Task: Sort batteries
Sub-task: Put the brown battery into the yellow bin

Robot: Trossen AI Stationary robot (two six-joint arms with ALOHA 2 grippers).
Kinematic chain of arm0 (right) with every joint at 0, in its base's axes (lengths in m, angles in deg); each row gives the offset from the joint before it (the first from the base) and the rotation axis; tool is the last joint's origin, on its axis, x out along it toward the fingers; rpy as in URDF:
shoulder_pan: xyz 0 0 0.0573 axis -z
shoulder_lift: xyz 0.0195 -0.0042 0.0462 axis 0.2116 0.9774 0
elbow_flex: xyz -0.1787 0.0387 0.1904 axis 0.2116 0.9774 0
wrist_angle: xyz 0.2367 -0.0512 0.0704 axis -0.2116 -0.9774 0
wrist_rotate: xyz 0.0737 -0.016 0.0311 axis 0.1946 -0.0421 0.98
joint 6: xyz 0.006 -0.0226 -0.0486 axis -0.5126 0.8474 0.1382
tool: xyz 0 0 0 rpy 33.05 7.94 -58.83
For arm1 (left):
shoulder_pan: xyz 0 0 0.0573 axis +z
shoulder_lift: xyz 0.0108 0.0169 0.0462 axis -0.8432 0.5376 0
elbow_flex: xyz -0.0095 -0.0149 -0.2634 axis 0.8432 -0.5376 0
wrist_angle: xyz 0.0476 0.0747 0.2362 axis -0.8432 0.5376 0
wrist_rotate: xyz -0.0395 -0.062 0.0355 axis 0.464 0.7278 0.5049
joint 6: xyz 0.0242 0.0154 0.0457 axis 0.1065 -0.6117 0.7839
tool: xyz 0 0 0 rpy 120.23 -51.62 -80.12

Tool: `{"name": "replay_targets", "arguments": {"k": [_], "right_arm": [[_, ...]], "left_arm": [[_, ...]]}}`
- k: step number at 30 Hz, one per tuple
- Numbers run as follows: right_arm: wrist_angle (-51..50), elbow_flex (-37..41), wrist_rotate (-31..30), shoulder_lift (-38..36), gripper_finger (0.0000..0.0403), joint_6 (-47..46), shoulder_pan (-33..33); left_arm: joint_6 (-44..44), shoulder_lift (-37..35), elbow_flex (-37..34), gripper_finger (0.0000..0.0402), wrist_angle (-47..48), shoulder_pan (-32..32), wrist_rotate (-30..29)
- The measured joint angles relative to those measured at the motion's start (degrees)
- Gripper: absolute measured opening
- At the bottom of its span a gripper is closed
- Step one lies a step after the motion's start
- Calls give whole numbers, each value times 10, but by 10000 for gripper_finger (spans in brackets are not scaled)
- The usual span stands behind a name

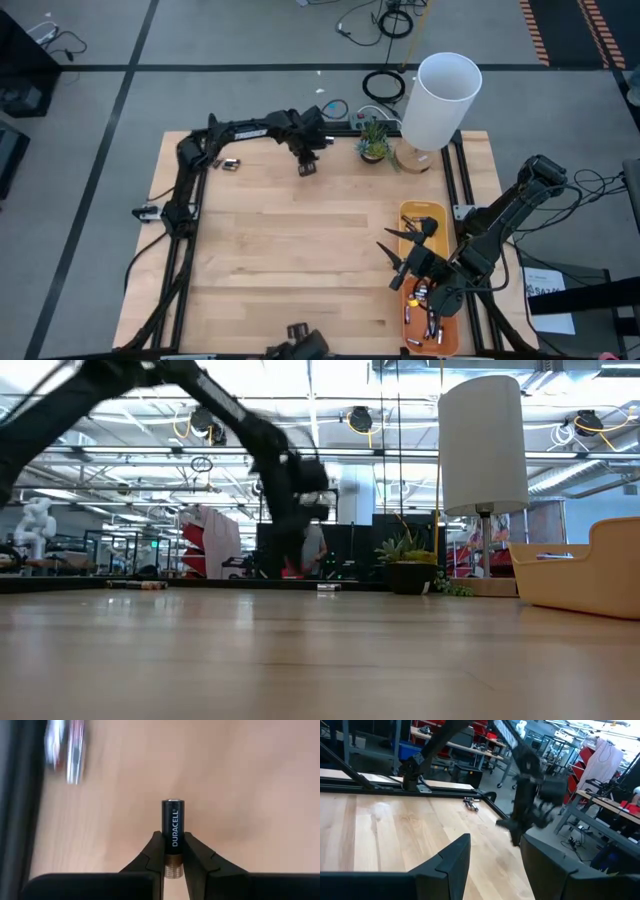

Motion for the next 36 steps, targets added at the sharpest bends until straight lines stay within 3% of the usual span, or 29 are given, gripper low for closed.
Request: {"name": "replay_targets", "arguments": {"k": [2,5,8,10,12,19,25,29,33,36], "right_arm": [[0,0,0,0,167,2,0],[1,0,0,0,167,6,-2],[3,0,0,-4,167,16,-7],[4,0,0,-8,167,19,-13],[4,0,0,-14,167,19,-18],[9,0,0,-29,167,19,-28],[26,0,0,-29,167,32,-28],[78,0,0,-29,167,80,-28],[147,0,0,-29,167,146,-28],[183,0,0,-29,167,185,-28]], "left_arm": [[0,-29,2,43,-10,-10,43],[-1,-59,2,43,-35,-30,152],[-20,-78,-2,43,-103,-67,286],[-54,-79,-12,43,-181,-98,331],[-95,-72,-25,43,-244,-132,327],[-165,12,-25,43,-507,-270,229],[-200,132,26,43,-671,-314,119],[-279,212,132,43,-687,-308,121],[-321,275,249,43,-595,-306,134],[-318,297,298,44,-534,-314,139]]}}
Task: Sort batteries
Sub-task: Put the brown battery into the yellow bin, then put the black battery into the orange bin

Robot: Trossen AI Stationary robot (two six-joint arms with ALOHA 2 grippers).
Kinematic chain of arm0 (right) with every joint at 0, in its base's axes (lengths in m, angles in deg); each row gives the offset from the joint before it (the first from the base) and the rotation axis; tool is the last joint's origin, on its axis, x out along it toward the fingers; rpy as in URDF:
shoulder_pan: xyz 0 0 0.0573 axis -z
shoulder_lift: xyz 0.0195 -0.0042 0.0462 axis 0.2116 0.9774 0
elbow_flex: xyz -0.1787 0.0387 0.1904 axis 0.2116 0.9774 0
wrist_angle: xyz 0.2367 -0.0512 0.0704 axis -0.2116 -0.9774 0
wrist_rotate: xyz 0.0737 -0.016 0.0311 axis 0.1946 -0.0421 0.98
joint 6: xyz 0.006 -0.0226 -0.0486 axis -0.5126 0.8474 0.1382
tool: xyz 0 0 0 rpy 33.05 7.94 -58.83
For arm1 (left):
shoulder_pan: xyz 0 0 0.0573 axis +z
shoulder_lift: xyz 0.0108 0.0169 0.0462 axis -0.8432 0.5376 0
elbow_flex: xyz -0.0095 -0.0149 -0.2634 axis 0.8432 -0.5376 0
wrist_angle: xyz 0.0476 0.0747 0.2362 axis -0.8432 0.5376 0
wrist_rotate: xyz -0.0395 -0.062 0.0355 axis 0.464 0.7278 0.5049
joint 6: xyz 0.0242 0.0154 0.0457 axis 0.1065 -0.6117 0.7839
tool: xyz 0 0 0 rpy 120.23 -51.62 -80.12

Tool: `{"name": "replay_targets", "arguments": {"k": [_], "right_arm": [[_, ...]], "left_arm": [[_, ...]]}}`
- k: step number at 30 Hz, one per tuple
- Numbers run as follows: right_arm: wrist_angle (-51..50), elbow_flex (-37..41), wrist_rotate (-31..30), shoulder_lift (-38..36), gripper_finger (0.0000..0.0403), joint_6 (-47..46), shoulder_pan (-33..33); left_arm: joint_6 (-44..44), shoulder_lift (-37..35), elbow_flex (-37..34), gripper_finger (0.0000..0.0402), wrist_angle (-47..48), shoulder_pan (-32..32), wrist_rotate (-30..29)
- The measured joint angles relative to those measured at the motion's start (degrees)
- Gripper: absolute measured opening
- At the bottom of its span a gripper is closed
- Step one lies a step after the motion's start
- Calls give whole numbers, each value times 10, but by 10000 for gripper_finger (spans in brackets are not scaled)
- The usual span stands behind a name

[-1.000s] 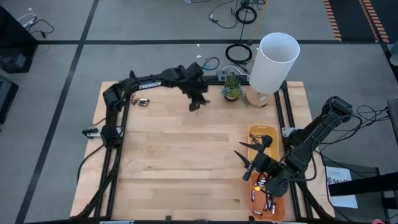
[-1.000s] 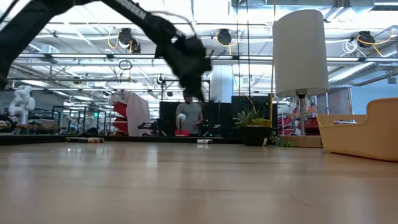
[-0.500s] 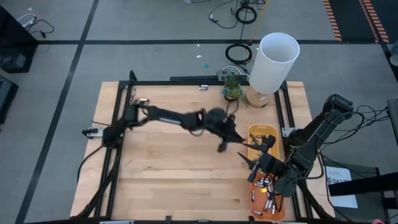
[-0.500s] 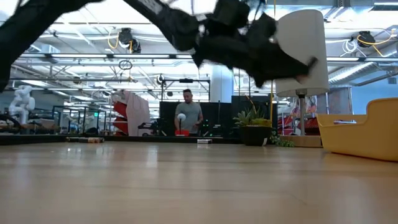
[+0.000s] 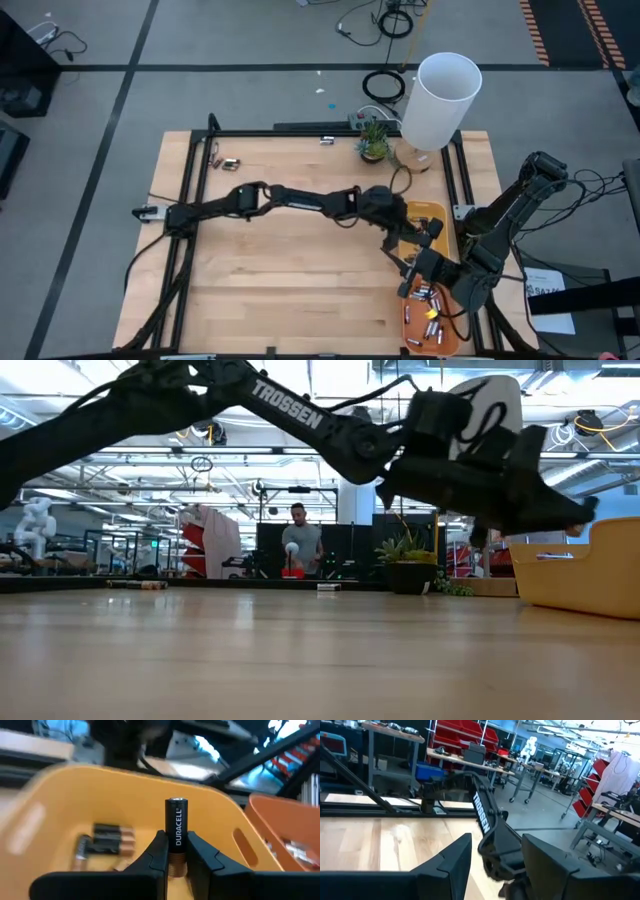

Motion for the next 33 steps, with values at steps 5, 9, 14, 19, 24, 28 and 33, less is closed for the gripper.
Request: {"name": "replay_targets", "arguments": {"k": [5,9,14,19,24,28,33], "right_arm": [[10,0,2,0,167,17,0],[10,0,2,0,167,17,0],[10,0,2,0,167,17,0],[9,0,2,0,167,16,-3],[2,0,2,0,167,16,-12],[-7,0,2,0,167,15,-18],[-53,0,2,0,167,-23,-18]], "left_arm": [[6,8,5,106,23,-7,1],[5,5,6,159,23,-7,5],[23,-14,5,181,63,2,41],[148,-70,7,183,232,10,26],[273,-119,6,184,466,7,-55],[314,-141,7,185,676,14,-85],[319,-140,-31,185,913,35,-119]]}}
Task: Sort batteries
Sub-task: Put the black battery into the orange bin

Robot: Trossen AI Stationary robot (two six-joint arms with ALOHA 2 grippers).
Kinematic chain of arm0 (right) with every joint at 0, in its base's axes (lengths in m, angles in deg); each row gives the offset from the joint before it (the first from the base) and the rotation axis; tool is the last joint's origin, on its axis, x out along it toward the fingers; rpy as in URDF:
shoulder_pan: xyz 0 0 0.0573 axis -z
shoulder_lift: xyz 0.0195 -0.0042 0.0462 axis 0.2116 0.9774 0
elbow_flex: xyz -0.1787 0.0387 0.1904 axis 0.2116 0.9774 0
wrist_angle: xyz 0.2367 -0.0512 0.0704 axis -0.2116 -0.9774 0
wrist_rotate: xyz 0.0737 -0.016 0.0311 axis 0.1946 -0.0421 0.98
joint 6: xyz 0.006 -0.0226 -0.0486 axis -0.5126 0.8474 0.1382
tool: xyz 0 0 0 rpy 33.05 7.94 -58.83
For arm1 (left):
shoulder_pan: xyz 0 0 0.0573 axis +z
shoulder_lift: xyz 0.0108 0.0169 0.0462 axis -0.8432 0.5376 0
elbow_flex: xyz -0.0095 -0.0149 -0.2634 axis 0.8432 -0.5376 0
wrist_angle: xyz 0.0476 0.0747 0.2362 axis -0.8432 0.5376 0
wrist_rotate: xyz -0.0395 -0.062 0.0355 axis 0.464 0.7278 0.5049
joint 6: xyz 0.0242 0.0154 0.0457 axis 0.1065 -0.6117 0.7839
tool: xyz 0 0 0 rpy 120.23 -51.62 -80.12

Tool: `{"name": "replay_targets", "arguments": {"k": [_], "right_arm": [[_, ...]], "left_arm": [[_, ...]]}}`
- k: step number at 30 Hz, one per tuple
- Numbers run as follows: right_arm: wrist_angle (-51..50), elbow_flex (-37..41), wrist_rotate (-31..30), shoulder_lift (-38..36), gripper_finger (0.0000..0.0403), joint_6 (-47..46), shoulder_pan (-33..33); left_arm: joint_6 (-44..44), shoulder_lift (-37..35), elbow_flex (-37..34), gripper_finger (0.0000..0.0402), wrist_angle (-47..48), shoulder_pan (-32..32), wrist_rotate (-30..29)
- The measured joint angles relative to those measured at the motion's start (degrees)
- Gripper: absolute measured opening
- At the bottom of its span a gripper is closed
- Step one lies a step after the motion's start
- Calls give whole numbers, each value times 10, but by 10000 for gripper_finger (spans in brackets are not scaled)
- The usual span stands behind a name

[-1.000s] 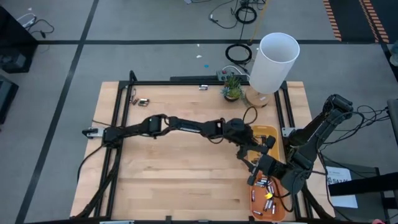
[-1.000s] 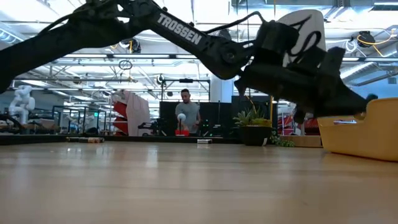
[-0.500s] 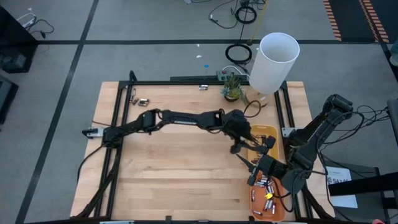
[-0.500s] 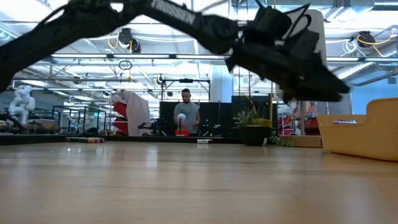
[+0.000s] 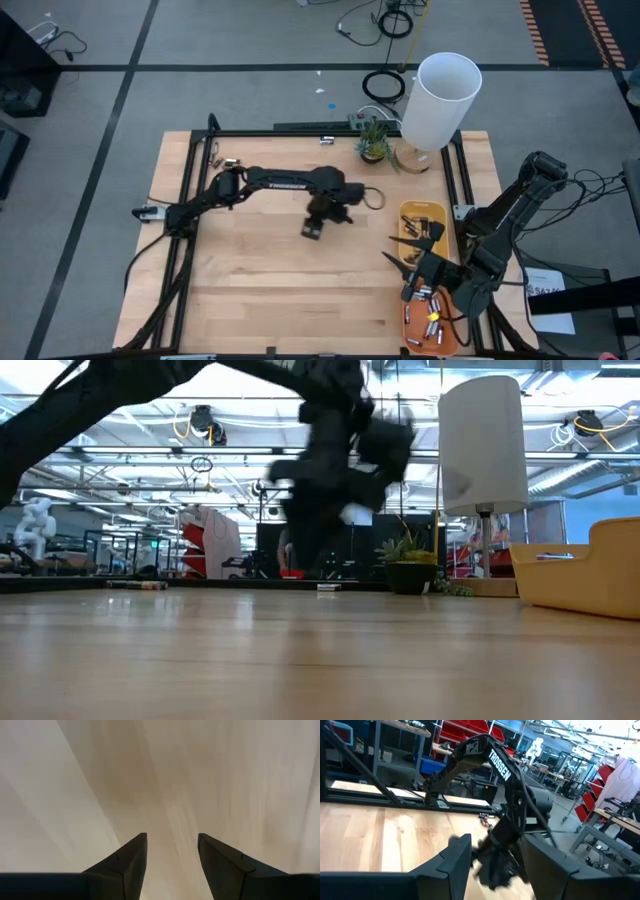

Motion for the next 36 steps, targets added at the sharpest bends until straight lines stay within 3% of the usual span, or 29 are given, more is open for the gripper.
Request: {"name": "replay_targets", "arguments": {"k": [4,6,13,18,20,24,27,36], "right_arm": [[-46,0,0,0,167,-56,3],[-71,0,0,0,167,-87,3],[-229,0,15,1,167,-256,6],[-298,0,14,10,167,-358,21],[-298,0,13,13,167,-360,29],[-288,0,11,13,167,-355,50],[-268,0,11,13,167,-329,67],[-188,0,15,12,167,-210,110]], "left_arm": [[-7,-38,-110,185,-18,17,69],[-13,-81,-179,185,-58,21,64],[-51,-319,-408,185,-197,92,-75],[-35,-514,-560,185,-313,216,-177],[-30,-561,-604,185,-338,274,-182],[-33,-567,-655,185,-334,380,-170],[-22,-547,-672,185,-345,424,-170],[28,-469,-674,185,-366,450,-178]]}}
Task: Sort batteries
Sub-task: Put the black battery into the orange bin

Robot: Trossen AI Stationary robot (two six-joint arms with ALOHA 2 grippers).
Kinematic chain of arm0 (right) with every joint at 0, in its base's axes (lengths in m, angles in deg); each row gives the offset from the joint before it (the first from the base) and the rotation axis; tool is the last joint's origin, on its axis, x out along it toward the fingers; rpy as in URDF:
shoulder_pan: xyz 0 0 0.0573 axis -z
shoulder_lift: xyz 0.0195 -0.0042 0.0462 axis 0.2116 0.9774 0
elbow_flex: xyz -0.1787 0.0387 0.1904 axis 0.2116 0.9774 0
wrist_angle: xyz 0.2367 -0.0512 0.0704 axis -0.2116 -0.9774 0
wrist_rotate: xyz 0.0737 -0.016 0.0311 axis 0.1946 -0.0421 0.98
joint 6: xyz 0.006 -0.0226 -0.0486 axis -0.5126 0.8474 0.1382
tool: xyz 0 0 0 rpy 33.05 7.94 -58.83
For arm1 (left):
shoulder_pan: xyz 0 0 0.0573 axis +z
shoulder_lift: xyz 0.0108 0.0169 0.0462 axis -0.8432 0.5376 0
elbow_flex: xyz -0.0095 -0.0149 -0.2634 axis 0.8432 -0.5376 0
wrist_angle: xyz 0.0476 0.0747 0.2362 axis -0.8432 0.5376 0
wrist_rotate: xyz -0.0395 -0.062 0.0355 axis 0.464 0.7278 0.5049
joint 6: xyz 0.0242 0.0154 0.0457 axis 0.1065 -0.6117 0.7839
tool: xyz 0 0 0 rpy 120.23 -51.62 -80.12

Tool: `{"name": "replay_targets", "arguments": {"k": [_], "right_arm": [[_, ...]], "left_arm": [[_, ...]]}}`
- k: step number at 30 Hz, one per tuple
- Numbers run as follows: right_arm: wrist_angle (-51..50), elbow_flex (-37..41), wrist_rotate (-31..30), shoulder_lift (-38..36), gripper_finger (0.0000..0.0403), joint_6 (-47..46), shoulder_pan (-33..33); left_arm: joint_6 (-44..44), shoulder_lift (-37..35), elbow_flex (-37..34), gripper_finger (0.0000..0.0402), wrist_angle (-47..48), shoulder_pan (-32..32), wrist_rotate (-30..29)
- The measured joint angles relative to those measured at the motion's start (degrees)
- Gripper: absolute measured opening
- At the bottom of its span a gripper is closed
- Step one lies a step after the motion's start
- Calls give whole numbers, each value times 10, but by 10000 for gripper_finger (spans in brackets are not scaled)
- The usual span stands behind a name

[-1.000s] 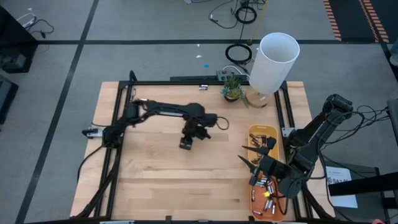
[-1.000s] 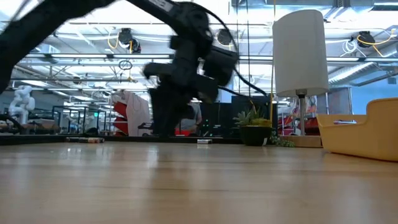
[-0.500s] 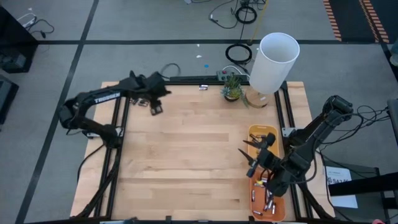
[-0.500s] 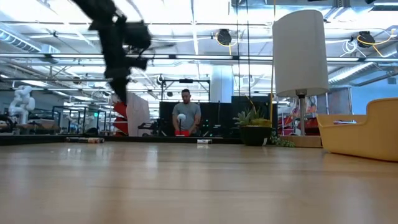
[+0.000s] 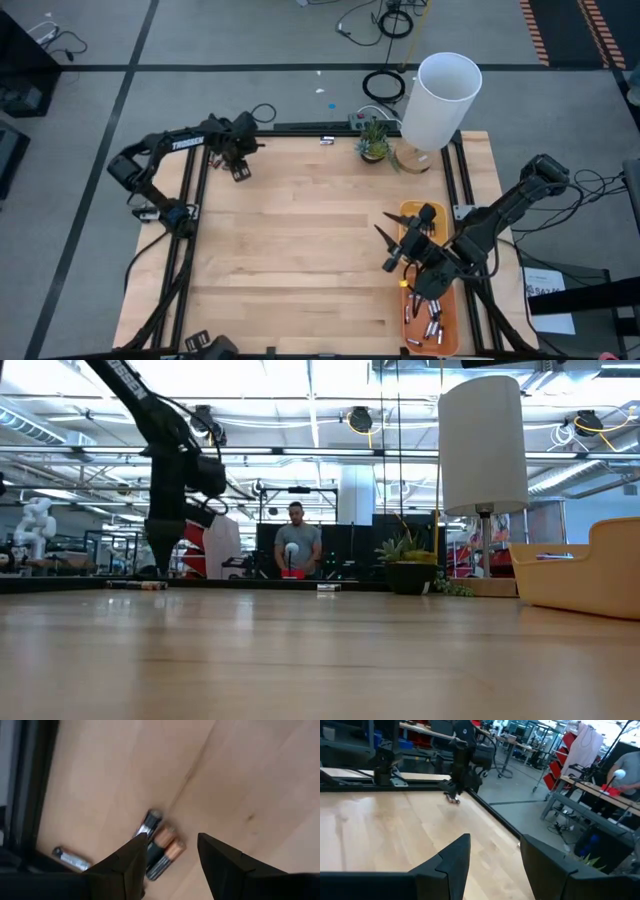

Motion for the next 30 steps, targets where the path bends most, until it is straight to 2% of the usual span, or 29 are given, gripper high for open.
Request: {"name": "replay_targets", "arguments": {"k": [9,18,30], "right_arm": [[-1,0,3,0,167,24,19],[-7,0,72,0,167,23,40],[-7,0,76,0,167,22,42]], "left_arm": [[10,32,0,185,-32,5,-10],[0,33,0,185,-46,18,-12],[3,64,1,185,-63,53,13]]}}
